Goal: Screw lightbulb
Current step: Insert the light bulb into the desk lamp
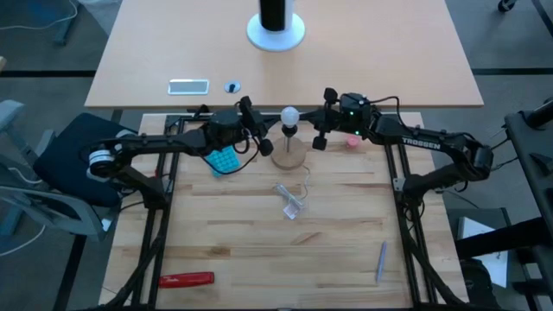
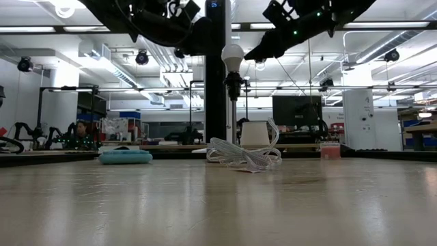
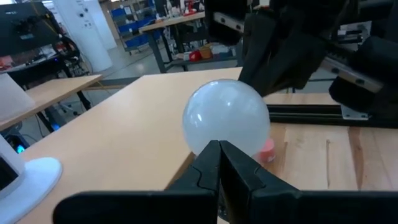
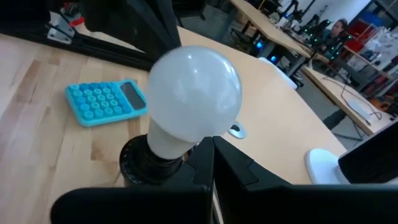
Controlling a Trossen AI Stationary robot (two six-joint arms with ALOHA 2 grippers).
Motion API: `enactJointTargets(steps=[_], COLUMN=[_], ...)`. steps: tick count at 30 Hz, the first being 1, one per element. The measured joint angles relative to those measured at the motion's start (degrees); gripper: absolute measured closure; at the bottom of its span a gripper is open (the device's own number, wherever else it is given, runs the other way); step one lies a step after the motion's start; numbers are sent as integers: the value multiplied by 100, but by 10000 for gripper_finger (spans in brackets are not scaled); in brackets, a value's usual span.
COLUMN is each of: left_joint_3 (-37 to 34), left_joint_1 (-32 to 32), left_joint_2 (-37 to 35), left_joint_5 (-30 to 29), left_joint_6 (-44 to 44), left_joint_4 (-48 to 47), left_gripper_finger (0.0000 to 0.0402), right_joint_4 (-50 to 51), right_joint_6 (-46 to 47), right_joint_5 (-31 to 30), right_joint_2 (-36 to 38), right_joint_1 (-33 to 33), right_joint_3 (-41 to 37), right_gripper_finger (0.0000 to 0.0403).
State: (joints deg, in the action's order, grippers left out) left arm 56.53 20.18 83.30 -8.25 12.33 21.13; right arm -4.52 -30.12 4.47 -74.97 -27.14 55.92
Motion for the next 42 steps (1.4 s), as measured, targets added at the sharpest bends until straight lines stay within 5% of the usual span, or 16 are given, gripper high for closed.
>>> enactJointTargets(steps=[17, 27, 33, 42], left_joint_3=[1, 0, 0, 0], left_joint_1=[64, -21, -68, -55], left_joint_2=[177, -41, -74, 0], left_joint_5=[-258, -410, 171, 103], left_joint_6=[10, -20, -38, 8], left_joint_4=[189, -178, -246, -57], left_gripper_finger=[401, 401, 401, 401], right_joint_4=[-1, 250, 133, -143], right_joint_6=[2, -38, -26, 114], right_joint_5=[533, -12, -34, 419], right_joint_2=[-42, 179, 102, -198], right_joint_1=[42, 22, -69, -110], right_joint_3=[0, 0, 1, 0], right_gripper_finger=[403, 403, 403, 403])
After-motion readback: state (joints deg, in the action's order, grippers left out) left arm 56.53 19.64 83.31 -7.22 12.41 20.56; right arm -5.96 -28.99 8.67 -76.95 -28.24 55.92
